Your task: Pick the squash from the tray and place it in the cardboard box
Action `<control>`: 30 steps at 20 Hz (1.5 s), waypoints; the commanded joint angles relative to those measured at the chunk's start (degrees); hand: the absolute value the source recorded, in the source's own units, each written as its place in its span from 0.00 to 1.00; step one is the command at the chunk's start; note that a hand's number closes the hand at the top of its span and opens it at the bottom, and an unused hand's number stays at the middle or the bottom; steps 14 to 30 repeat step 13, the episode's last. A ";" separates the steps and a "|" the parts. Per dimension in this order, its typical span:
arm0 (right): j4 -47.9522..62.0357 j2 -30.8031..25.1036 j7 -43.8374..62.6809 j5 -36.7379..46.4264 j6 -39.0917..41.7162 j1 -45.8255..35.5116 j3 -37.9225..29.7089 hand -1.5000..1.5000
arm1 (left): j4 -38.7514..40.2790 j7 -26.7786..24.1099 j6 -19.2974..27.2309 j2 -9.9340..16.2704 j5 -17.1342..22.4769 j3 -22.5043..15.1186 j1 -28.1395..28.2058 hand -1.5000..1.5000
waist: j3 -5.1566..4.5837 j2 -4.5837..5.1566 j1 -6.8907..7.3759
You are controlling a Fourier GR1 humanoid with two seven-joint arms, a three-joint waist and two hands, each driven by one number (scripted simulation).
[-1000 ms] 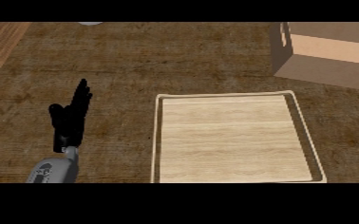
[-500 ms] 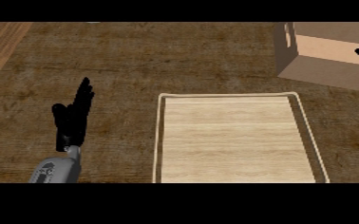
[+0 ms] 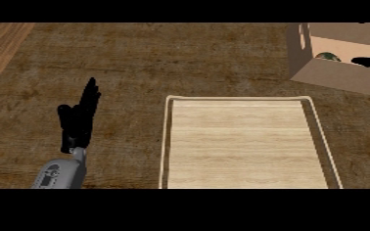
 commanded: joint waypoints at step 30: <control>16.23 -6.18 -9.54 -16.55 18.69 -3.11 -16.66 0.00 | -0.99 -0.57 -0.28 -0.43 -0.06 0.19 0.84 0.50 | 0.12 0.04 -0.51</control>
